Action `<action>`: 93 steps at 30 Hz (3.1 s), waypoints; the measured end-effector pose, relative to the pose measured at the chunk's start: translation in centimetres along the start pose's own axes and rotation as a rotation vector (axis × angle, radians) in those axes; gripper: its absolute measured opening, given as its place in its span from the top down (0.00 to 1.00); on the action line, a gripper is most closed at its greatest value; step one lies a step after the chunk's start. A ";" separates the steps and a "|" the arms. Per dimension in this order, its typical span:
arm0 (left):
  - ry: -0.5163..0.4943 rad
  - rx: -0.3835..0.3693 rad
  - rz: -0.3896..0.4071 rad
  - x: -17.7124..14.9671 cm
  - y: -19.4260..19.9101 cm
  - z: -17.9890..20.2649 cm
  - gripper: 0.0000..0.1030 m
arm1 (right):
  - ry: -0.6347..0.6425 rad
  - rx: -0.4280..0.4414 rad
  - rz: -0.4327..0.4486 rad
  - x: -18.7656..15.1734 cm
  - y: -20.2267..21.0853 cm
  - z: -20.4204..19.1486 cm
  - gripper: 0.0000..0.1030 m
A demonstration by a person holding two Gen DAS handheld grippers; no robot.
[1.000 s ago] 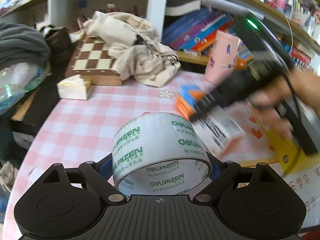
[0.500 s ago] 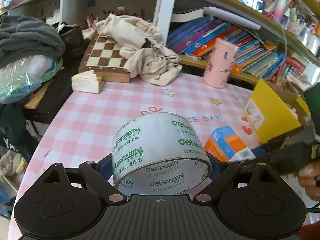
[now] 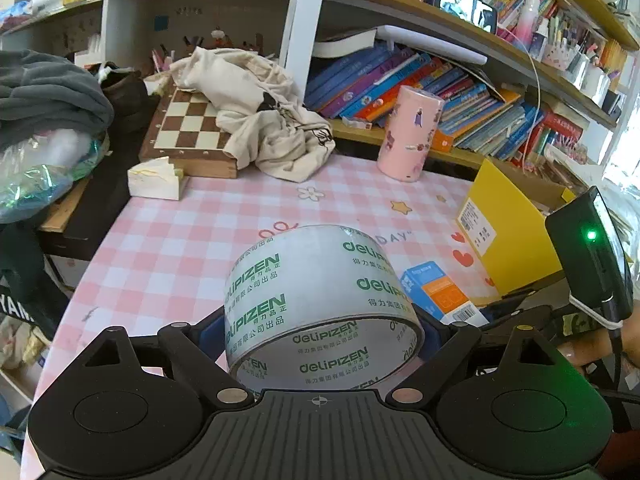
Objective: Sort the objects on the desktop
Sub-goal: 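Lift the tape roll and usmile box in both tools toward the yellow box, then carry the tape roll and usmile box over the yellow box and lower them in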
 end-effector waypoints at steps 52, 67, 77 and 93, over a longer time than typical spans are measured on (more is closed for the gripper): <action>-0.296 -0.320 -0.087 -3.6 0.8 13.8 0.12 | -0.512 -0.107 0.147 -16.9 14.1 6.7 0.63; -0.353 -0.351 -0.129 -5.5 -0.1 20.7 0.12 | -0.572 -0.114 0.142 -21.6 16.3 11.4 0.63; -0.396 -0.376 -0.149 -7.0 -0.9 25.6 0.12 | -0.558 -0.130 0.137 -23.4 17.4 14.5 0.63; -0.352 -0.329 -0.144 -7.6 -3.1 30.5 0.12 | -0.453 -0.100 0.129 -23.9 17.4 20.0 0.63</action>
Point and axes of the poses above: each gripper's, at about its wrist camera, not at the fingertips, and y roughly against the way its jaws point, z to its right, x to its top, the point moved 5 cm from there along -y, roughly the way its jaws point, and after that the axes turned 6 degrees about y, right-handed, at the moved point
